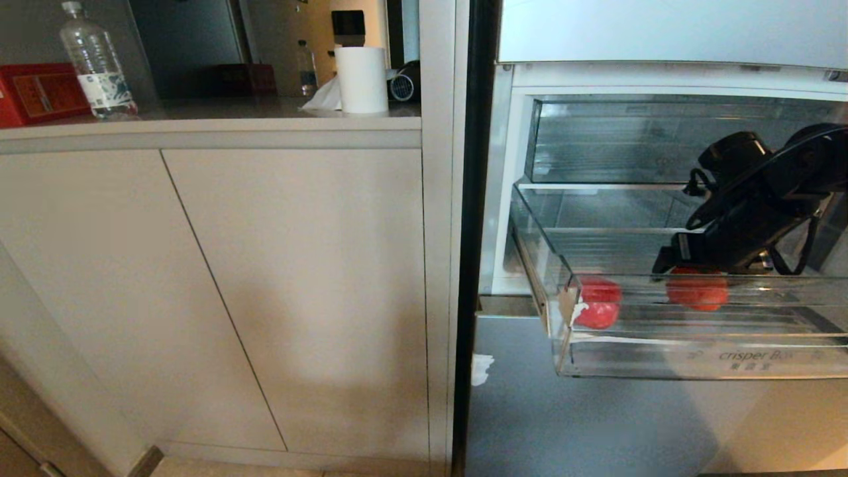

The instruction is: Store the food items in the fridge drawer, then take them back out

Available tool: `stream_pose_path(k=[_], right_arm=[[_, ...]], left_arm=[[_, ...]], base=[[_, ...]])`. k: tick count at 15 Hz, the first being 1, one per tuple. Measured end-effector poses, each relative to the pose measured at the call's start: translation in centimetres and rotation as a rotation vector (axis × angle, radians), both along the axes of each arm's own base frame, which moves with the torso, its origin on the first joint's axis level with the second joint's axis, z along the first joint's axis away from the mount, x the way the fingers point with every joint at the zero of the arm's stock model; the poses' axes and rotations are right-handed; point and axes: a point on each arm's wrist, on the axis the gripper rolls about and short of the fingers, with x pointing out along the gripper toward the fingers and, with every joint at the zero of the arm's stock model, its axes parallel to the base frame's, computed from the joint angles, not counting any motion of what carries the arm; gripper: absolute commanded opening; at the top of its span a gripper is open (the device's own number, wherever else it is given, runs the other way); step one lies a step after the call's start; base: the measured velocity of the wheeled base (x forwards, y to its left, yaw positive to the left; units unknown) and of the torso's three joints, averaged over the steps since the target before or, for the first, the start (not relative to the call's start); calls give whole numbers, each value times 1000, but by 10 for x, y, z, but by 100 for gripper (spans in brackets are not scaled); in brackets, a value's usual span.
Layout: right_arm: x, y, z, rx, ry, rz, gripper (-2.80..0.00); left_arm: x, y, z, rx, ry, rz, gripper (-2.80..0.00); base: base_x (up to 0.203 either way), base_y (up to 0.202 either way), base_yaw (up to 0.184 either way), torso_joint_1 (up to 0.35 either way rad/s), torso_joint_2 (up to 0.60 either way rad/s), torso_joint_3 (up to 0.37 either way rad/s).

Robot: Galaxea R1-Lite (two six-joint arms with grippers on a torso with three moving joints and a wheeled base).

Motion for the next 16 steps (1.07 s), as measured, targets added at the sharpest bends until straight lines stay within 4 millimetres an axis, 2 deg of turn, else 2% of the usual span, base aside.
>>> stream_pose_path(k=[3,4,5,12,14,16], right_arm=[[-1,-5,-5,0,25,-12,0],[-1,-6,-6,1,34,-15,-14],[-1,-6,-6,1,40,-14,-280],[-3,-5,-6,5,48,-14,-280],[-5,-5,2,15,19,-11,-280],[-14,-4,19,41,-30,9,-280]], left_arm=[[0,0,0,0,0,0,-280],[0,0,0,0,0,0,-280],[0,0,0,0,0,0,-280],[0,0,0,-1,0,0,-280],[0,0,0,0,0,0,-280],[0,0,0,-1,0,0,-280]], base=[[0,0,0,0,0,0],[0,0,0,0,0,0],[0,0,0,0,0,0],[0,0,0,0,0,0],[0,0,0,0,0,0],[0,0,0,0,0,0]])
